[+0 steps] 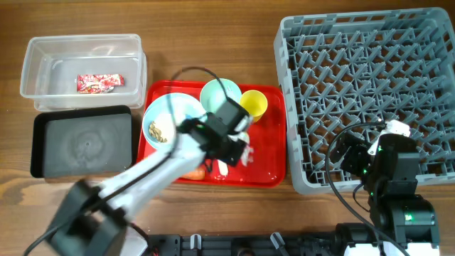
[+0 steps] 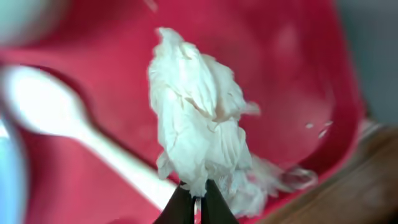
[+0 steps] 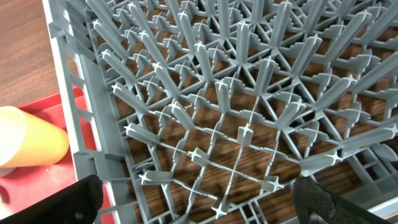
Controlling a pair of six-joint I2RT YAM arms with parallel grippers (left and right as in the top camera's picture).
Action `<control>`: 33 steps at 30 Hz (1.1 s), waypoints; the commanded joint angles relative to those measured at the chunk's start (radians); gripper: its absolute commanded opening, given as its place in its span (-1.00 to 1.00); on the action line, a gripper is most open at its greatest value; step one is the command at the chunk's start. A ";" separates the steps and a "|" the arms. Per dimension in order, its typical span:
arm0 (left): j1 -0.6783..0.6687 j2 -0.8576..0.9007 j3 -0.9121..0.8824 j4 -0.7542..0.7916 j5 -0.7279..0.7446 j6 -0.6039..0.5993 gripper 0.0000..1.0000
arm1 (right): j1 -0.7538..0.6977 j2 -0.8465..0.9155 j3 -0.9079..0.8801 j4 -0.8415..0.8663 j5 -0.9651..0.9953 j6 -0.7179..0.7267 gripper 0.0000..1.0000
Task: Sort waste into correct bins and load items into the dishwasher rack
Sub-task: 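Grasp the crumpled white tissue with the left gripper and lift it, then drop the tissue into the clear plastic bin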
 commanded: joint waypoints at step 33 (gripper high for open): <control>0.486 -0.073 0.027 0.139 0.010 -0.059 0.11 | 0.005 -0.003 0.020 0.002 0.020 0.011 1.00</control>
